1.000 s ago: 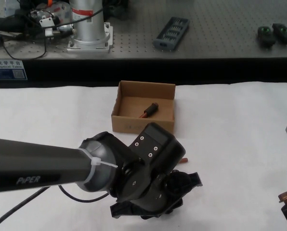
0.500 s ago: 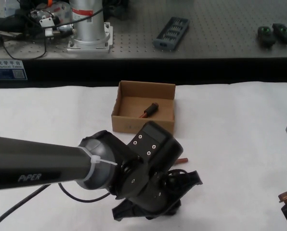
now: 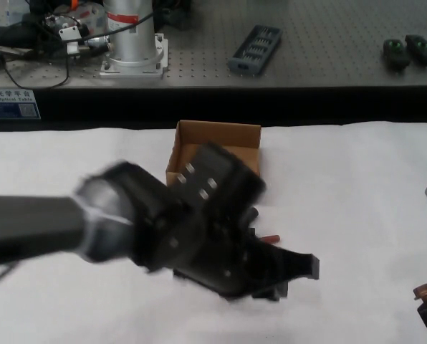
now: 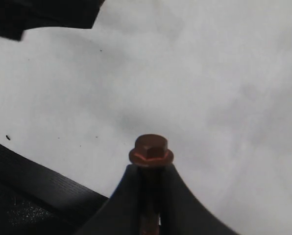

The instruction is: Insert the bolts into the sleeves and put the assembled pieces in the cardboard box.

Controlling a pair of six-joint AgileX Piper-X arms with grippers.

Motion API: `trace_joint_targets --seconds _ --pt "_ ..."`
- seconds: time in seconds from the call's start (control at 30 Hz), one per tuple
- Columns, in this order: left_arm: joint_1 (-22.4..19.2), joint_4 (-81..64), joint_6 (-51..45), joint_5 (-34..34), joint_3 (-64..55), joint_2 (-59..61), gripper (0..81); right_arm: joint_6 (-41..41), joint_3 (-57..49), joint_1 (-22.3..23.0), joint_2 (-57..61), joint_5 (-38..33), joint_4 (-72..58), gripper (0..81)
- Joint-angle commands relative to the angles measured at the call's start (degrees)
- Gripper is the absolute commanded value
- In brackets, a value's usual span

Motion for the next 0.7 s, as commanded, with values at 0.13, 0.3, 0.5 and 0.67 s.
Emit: trace_joint_targets --seconds 0.13,0.3,0.5,0.67 --pt "3.21 3.12 21.4 15.91 0.88 -8.42 0.6 9.96 -0.05 -0.05 -0.01 -10.69 -12.36 2.8" --pt "6.48 3.12 25.89 25.61 4.45 -14.5 0.6 20.5 -0.05 -0.05 1.53 -16.6 -25.82 2.8" --pt "10.89 -0.27 27.96 33.72 9.29 -21.15 0.6 30.0 -0.05 -0.05 4.6 -21.12 -38.43 2.8" --pt "12.41 -6.43 23.99 38.74 10.58 -23.69 0.6 34.94 -0.05 0.12 7.0 -22.48 -45.13 2.8"
